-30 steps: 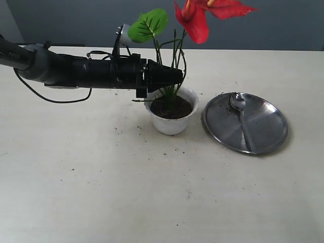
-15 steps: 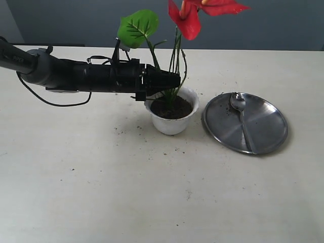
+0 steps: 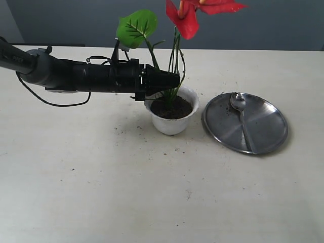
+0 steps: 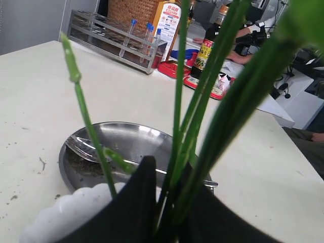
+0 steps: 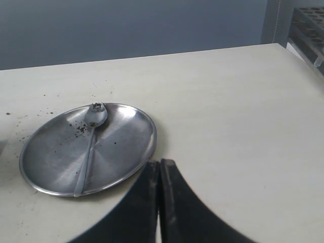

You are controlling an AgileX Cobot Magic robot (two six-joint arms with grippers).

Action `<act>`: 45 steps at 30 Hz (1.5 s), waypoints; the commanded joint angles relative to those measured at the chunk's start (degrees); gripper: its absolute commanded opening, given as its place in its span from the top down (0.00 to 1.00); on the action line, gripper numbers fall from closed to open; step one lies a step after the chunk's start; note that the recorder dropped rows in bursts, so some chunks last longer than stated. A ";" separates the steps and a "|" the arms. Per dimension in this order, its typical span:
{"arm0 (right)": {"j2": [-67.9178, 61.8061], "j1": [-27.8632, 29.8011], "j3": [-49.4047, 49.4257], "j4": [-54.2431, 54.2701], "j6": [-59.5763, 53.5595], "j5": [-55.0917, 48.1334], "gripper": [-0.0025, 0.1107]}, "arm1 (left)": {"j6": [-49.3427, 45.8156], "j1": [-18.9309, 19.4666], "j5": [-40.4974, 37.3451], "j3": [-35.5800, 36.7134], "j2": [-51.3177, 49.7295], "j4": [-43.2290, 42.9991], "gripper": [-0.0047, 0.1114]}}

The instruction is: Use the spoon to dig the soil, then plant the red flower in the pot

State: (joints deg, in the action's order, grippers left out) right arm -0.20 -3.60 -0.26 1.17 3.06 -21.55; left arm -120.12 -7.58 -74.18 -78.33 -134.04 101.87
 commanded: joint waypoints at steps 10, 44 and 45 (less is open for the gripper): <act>0.20 -0.20 0.26 0.05 -0.25 0.57 0.98 | 1.68 -0.59 4.22 2.18 -3.24 -1.92 0.96; 0.20 -0.20 0.26 0.05 -0.25 0.60 0.98 | 1.51 -0.59 4.22 2.18 -3.24 -1.92 0.83; 0.20 -0.20 0.26 0.05 -0.25 0.60 0.98 | 1.51 -0.59 4.22 2.18 -3.24 -1.92 0.83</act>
State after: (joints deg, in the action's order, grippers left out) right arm -0.20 -3.60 -0.26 1.17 3.06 -21.55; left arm -119.60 -7.45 -74.18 -78.14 -134.04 101.87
